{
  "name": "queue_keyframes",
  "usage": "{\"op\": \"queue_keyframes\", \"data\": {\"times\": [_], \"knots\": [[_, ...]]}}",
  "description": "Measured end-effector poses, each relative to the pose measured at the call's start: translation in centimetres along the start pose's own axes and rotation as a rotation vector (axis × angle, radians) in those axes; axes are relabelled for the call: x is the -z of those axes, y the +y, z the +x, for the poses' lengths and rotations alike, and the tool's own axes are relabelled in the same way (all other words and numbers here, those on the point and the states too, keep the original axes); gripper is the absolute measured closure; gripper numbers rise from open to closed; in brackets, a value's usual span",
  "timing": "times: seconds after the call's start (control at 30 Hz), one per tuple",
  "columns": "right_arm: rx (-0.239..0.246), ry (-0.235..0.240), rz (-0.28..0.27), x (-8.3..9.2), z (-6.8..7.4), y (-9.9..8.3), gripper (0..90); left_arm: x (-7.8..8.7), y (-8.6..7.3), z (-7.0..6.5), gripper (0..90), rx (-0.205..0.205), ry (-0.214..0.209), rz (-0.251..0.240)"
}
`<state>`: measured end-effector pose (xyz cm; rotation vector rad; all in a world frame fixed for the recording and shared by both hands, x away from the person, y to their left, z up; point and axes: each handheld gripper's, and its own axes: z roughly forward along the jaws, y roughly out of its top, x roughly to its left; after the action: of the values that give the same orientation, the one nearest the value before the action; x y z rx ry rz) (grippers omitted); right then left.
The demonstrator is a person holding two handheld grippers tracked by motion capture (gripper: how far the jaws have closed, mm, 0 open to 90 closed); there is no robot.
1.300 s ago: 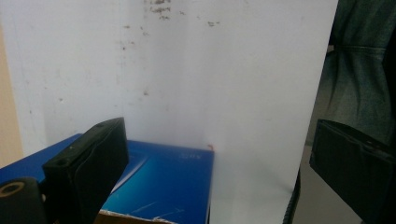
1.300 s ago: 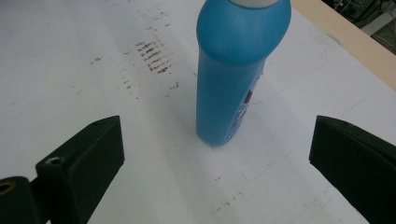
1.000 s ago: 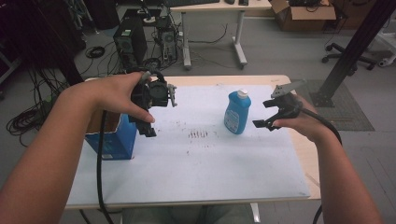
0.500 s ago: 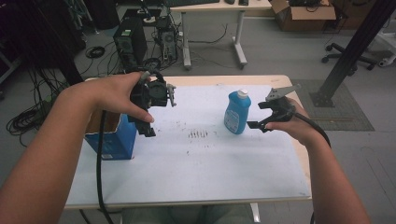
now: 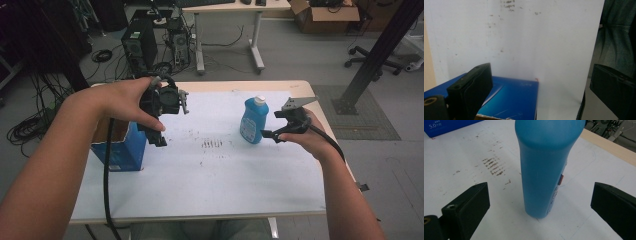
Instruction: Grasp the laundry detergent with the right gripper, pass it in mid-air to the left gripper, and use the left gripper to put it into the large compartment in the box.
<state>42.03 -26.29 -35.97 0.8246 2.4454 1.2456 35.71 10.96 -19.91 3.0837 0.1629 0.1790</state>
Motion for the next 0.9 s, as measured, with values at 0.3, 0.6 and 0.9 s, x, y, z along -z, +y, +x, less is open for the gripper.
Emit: {"op": "queue_keyframes", "data": {"times": [0.3, 0.6, 0.9], "knots": [[-0.025, -0.032, -0.038, -1.1, 0.5, -0.7, 1.8, -0.1, 0.1, -0.1, 5.0, -0.007, -0.002, 0.000], [-0.036, -0.078, -0.069, -2.3, 0.9, -1.5, 1.6, -0.3, 0.0, -0.1, 5.0, -0.010, -0.003, -0.002], [-0.055, -0.120, -0.143, -3.0, 1.1, -2.3, 1.3, -0.3, 0.0, 0.0, 5.0, -0.006, -0.005, 0.000]]}}
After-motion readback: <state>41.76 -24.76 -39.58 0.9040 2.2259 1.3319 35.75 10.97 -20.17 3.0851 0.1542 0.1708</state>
